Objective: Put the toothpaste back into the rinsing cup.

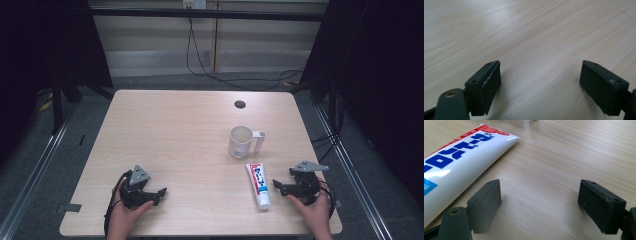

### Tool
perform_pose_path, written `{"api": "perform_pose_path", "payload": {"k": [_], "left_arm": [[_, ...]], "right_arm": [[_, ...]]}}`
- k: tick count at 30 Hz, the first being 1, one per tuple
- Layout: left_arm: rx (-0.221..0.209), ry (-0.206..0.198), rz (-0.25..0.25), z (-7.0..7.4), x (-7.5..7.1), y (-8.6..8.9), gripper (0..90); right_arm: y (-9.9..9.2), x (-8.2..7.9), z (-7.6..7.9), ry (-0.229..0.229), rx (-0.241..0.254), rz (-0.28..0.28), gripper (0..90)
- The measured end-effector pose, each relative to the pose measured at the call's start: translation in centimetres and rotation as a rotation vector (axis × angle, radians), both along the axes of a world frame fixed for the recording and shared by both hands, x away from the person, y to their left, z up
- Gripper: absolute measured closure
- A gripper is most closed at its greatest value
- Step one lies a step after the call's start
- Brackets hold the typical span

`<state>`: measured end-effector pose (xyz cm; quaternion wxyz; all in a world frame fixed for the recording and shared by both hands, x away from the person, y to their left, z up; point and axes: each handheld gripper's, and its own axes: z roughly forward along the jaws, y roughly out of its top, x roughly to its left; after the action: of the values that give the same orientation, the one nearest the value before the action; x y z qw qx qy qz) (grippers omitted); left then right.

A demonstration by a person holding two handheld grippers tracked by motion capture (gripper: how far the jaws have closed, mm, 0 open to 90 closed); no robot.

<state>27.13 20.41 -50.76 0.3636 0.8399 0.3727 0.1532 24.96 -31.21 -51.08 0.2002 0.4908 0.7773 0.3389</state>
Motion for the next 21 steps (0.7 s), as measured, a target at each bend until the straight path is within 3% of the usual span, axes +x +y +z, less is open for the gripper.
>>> {"api": "perform_pose_path", "payload": {"k": [11,15,17,21], "left_arm": [[0.0,0.0,-0.001,0.0,0.0,0.0,17.1],[0.001,0.0,-0.001,0.0,0.0,0.0,17.1],[0.0,0.0,-0.001,0.0,0.0,0.0,17.1],[0.0,0.0,0.0,0.0,0.0,0.0,17.1]], "right_arm": [[0.1,0.1,0.0,-0.001,-0.001,-0.014,19.1],[0.5,0.6,0.6,0.065,-0.032,-0.036,19.6],[0.7,0.7,1.1,0.106,-0.049,-0.043,24.4],[0.6,1.0,1.5,0.144,-0.056,-0.045,28.2]]}}
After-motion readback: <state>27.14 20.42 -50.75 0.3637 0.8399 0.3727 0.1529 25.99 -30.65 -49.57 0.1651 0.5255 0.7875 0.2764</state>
